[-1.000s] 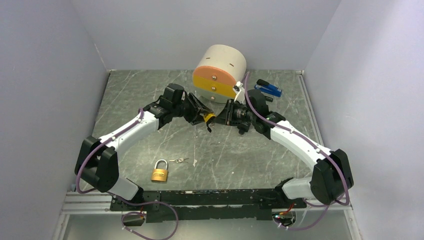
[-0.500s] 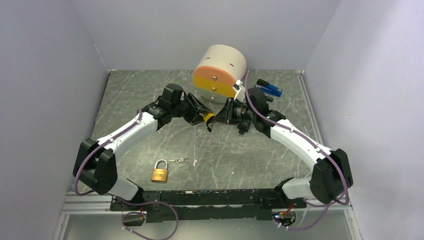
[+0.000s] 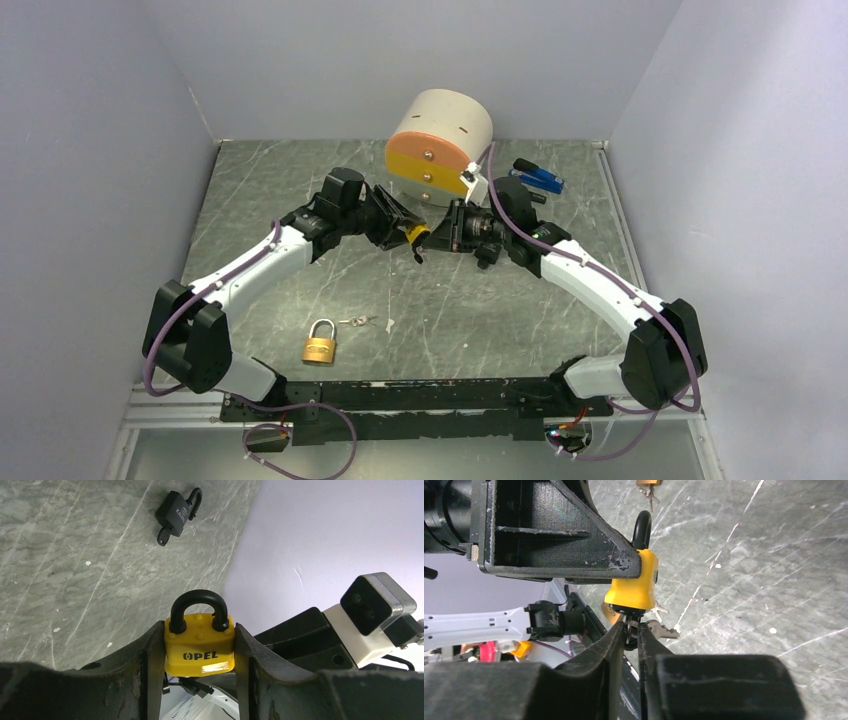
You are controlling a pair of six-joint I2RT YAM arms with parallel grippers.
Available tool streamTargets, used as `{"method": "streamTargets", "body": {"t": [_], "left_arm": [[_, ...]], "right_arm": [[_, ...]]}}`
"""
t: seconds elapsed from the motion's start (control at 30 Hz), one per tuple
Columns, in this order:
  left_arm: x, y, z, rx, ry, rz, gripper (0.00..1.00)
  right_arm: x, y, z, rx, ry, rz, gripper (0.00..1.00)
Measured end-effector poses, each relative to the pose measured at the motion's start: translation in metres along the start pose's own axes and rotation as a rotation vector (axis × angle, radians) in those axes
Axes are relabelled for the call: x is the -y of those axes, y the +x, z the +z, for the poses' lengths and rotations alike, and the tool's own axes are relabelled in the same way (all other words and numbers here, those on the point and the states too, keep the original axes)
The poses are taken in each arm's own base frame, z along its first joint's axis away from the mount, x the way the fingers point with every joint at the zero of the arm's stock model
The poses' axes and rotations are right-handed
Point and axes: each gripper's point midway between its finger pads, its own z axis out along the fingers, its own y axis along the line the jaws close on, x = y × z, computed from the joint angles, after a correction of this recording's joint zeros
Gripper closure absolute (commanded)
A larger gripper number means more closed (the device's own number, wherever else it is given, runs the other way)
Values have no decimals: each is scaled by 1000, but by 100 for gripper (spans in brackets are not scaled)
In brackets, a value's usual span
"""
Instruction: Unlock with the key
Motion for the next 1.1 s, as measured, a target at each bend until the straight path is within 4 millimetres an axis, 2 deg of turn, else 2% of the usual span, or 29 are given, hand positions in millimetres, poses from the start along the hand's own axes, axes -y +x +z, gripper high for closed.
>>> {"method": "streamTargets", "body": {"t": [0.07, 0.1, 0.37, 0.5, 0.8, 0.93, 1.1], "left_arm": [[0, 0, 0, 0, -1, 0, 97], [0, 0, 0, 0, -1, -1, 97], [1, 1, 0, -5, 2, -25, 97], [0, 0, 0, -1, -3, -26, 97], [2, -16, 1, 73, -4, -15, 98], [12, -19, 2, 89, 40, 3, 97], [34, -14, -3, 99, 151, 89, 97]], "right_arm": [[-1, 1, 0, -3, -2, -2, 99], [-1, 1, 0, -4, -4, -3, 100], [-1, 2, 0, -7, -5, 1, 100], [1, -5, 5, -17, 21, 15, 100], [3, -18, 20, -80, 87, 112, 100], [0, -26, 15, -43, 34, 199, 100], [-9, -33, 0, 20, -144, 394, 100]]}}
